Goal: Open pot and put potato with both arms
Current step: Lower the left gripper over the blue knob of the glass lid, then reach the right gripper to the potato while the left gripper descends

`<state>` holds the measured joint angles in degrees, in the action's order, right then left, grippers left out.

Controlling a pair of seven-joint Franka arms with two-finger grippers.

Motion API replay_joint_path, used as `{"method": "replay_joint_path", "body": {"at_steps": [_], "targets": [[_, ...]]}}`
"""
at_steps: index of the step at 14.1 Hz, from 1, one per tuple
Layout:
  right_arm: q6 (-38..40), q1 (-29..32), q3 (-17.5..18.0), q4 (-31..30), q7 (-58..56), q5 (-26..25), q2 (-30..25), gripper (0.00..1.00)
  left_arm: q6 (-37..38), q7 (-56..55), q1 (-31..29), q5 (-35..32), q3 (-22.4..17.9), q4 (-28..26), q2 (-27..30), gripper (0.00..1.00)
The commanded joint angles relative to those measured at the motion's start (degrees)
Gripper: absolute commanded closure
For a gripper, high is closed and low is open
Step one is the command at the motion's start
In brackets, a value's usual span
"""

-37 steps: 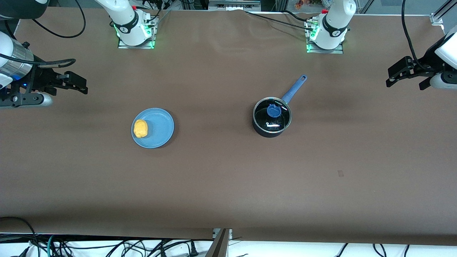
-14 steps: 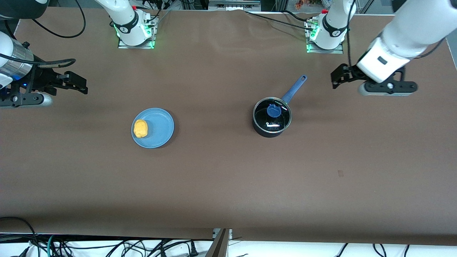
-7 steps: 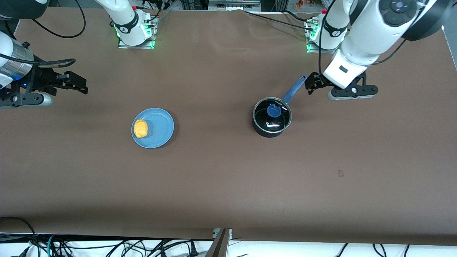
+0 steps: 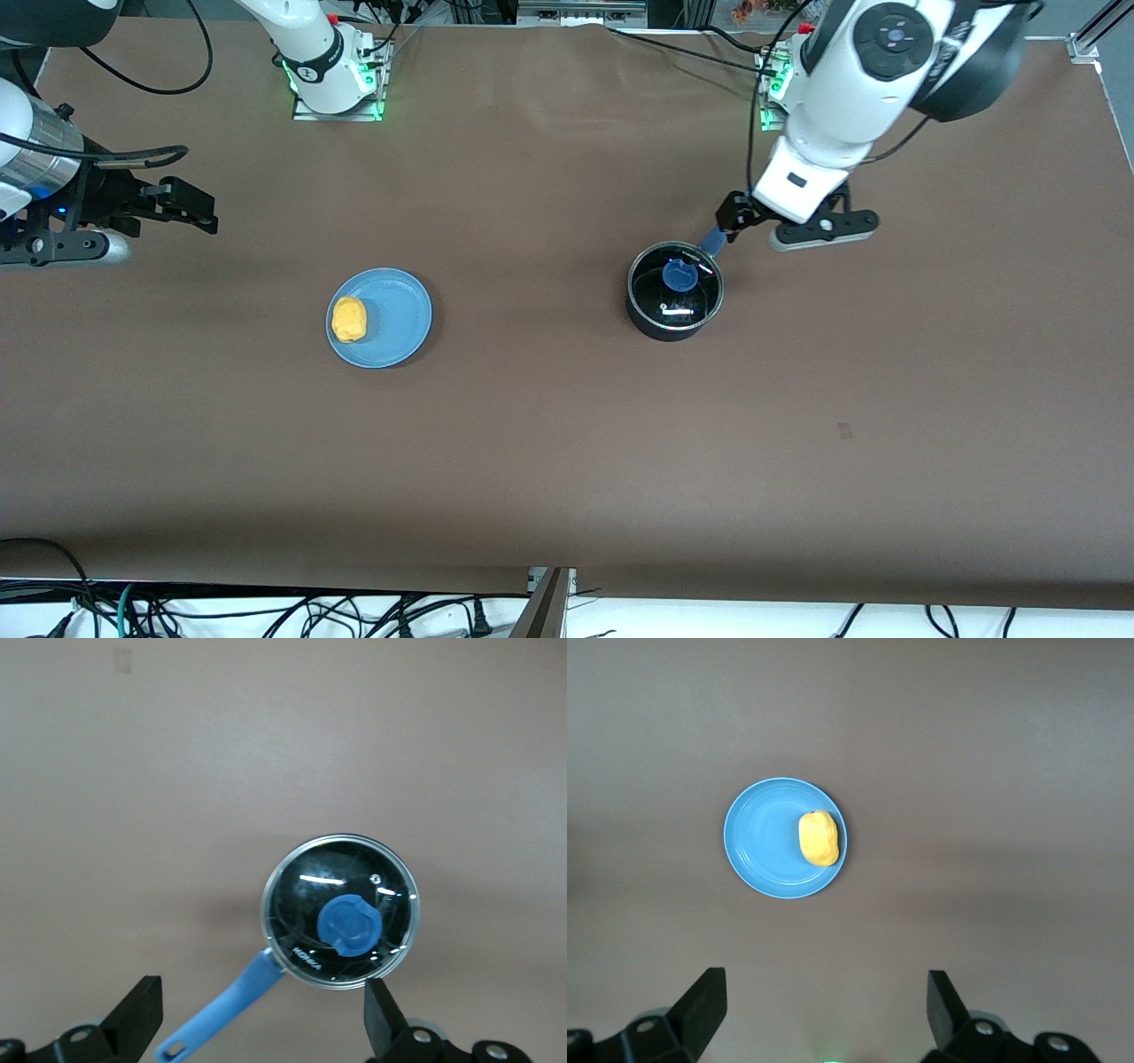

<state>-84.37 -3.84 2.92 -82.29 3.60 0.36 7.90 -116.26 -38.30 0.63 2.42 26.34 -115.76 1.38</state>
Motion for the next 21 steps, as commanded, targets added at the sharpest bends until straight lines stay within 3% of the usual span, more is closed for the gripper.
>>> {"method": "replay_joint_path", "body": {"at_steps": [1,7,13,19,21], "targets": [[0.17,0.41,0.42,0.99,-0.88,-0.53,0.36,0.0,-4.84,-1.43,-0.63,1.27,1.08,-4.81,1.96,0.0],[0.17,0.41,0.42,0.99,-0.96,-0.53,0.36,0.0,-16.18,-9.59,-0.37,1.27,4.6,-11.85,0.91,0.0],[-3.15,0.15,0.42,0.55,-0.7,-0.8,3.86,0.0,-19.08,-15.03,-0.28,0.3,7.41,-11.94,-2.51,0.0],[-6.06,0.24,0.42,0.2,-0.96,-0.71,10.97,0.0,-23.39,-29.36,-0.11,-12.25,9.17,-11.06,-8.67,0.0],[-7.73,-0.38,0.68,-1.2,-0.88,-0.8,13.71,0.0,-24.27,-30.08,-0.11,-13.49,9.17,-10.89,-10.16,0.0]]}}
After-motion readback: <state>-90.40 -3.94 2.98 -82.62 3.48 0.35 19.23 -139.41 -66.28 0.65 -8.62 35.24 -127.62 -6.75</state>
